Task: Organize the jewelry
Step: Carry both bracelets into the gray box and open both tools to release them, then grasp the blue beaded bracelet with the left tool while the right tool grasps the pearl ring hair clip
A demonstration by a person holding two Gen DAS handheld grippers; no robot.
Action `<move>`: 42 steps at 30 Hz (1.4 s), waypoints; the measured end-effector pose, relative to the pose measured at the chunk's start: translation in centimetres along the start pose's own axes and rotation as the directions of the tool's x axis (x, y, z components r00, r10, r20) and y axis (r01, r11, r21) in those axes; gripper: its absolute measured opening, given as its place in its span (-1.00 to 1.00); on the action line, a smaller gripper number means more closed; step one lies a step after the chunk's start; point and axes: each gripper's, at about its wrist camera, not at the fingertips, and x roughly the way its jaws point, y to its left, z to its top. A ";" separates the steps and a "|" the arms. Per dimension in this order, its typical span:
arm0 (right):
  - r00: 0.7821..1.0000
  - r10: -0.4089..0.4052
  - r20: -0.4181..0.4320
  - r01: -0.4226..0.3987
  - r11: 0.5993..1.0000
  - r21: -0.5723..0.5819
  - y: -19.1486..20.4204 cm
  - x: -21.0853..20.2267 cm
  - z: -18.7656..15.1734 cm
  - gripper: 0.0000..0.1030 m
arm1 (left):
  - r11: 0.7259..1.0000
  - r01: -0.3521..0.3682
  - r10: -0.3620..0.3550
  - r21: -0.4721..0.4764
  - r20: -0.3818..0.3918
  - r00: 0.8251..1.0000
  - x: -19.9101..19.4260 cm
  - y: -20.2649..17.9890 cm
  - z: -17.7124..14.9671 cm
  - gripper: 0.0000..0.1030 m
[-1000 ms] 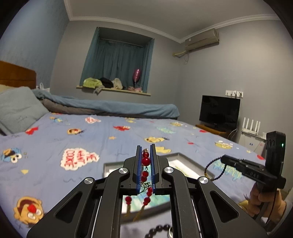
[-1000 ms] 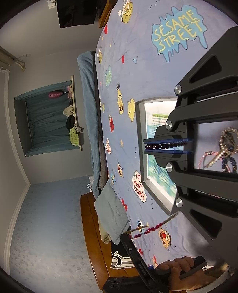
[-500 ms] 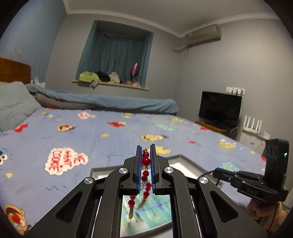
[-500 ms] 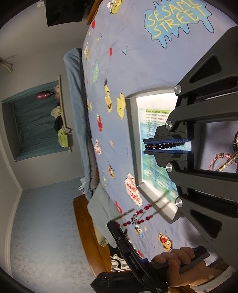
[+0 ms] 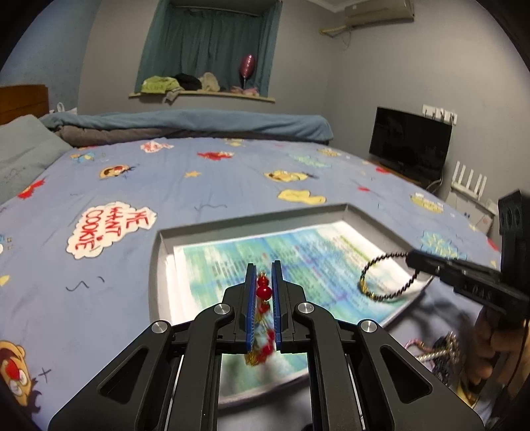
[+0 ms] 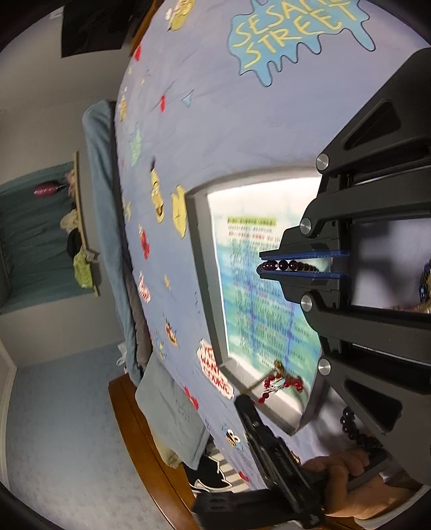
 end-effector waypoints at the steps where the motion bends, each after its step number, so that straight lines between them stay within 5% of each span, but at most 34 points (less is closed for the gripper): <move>1: 1.000 -0.001 -0.006 0.001 1.000 0.007 -0.2 0.1 -0.1 -0.86 | 1.000 -0.004 0.004 0.000 -0.010 1.000 0.1 0.1 -0.2 -0.82; 5: 1.000 -0.009 -0.006 0.009 1.000 0.006 -0.2 0.0 -0.2 -0.51 | 1.000 -0.012 0.011 -0.022 -0.024 1.000 0.0 0.7 -0.7 -0.60; 7: 1.000 -0.012 0.011 0.012 1.000 0.001 -0.2 -0.4 -0.2 -0.25 | 1.000 -0.016 0.015 -0.027 -0.018 1.000 -0.3 0.9 -0.9 -0.25; 9: 1.000 -0.012 0.025 0.012 1.000 -0.002 -0.1 -0.8 -0.2 -0.25 | 0.999 -0.024 0.024 -0.024 -0.004 1.000 -0.9 1.1 -1.1 -0.11; 23: 0.998 -0.002 0.061 0.005 0.999 -0.042 0.1 -3.6 -1.4 -0.22 | 0.999 -0.040 0.040 0.004 0.019 0.999 -4.4 0.6 -2.7 0.17; 34: 1.000 0.021 0.013 -0.020 0.996 -0.086 0.2 -5.2 -3.4 -0.20 | 0.999 -0.006 0.005 -0.031 -0.030 1.000 -6.6 1.0 -5.6 0.18; 42: 0.997 0.044 -0.064 -0.053 0.988 -0.143 1.0 -6.2 -5.4 -0.02 | 0.999 0.036 -0.037 -0.035 -0.046 0.998 -7.8 0.5 -7.2 0.17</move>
